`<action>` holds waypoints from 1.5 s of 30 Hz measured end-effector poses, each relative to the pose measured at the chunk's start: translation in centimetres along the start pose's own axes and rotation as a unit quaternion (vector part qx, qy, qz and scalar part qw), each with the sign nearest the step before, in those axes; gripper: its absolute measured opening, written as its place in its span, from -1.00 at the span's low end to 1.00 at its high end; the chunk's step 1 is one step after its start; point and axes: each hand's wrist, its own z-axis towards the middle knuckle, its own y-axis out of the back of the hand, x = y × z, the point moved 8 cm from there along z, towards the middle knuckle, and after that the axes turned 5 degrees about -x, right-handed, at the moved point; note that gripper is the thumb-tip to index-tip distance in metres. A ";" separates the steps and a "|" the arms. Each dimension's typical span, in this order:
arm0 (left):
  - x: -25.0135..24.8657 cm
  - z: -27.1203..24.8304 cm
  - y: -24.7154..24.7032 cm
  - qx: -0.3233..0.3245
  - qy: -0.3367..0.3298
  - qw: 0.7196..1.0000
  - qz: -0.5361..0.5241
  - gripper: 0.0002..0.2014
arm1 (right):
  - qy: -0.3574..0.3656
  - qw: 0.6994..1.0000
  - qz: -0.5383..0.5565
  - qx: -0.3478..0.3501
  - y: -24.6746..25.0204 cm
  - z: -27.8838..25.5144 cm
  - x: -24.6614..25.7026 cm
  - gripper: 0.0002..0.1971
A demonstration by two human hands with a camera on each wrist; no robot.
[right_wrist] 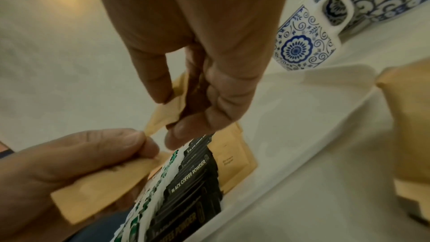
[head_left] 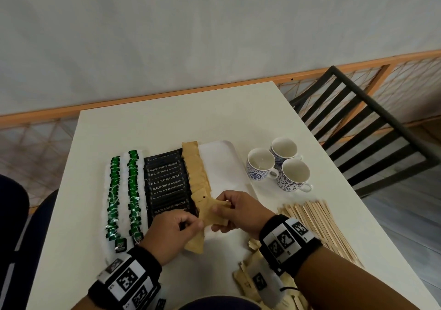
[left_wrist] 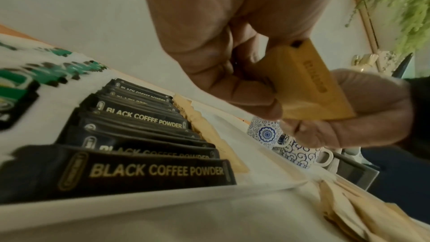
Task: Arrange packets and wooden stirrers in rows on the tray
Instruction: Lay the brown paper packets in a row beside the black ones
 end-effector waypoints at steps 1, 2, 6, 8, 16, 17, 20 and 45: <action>0.1 0.0 0.2 -0.011 0.006 1.000 -0.001 -0.91 | 0.007 0.999 -0.052 0.013 -0.2 -0.2 0.2 -0.93; 0.2 -0.1 0.4 -0.023 0.012 1.000 -0.005 -0.94 | 0.018 0.992 -0.123 0.031 -0.5 -0.3 0.3 -0.95; 0.2 -0.1 0.1 0.002 -0.014 1.000 0.023 -0.93 | 0.055 0.954 -0.290 0.060 -1.5 -0.1 0.4 -0.92; 0.4 -0.1 -0.3 0.018 -0.020 0.999 0.036 -0.88 | 0.045 0.963 -0.263 0.027 -1.0 0.4 0.2 -0.86; 2.3 -0.3 0.9 -0.026 0.033 0.996 0.074 -0.83 | 0.039 0.907 -0.413 -0.068 1.4 3.2 -0.8 -0.76; 2.3 -0.3 1.1 -0.029 0.036 0.996 0.074 -0.82 | 0.033 0.899 -0.434 -0.052 1.1 3.5 -1.1 -0.73; 2.1 -0.3 1.4 -0.036 0.043 0.995 0.079 -0.79 | 0.021 0.890 -0.455 -0.028 0.1 4.2 -1.7 -0.67; 4.7 -0.2 1.6 -0.030 0.152 0.982 -0.106 -0.52 | 0.072 0.917 -0.375 -0.113 -0.1 4.7 -1.1 -0.61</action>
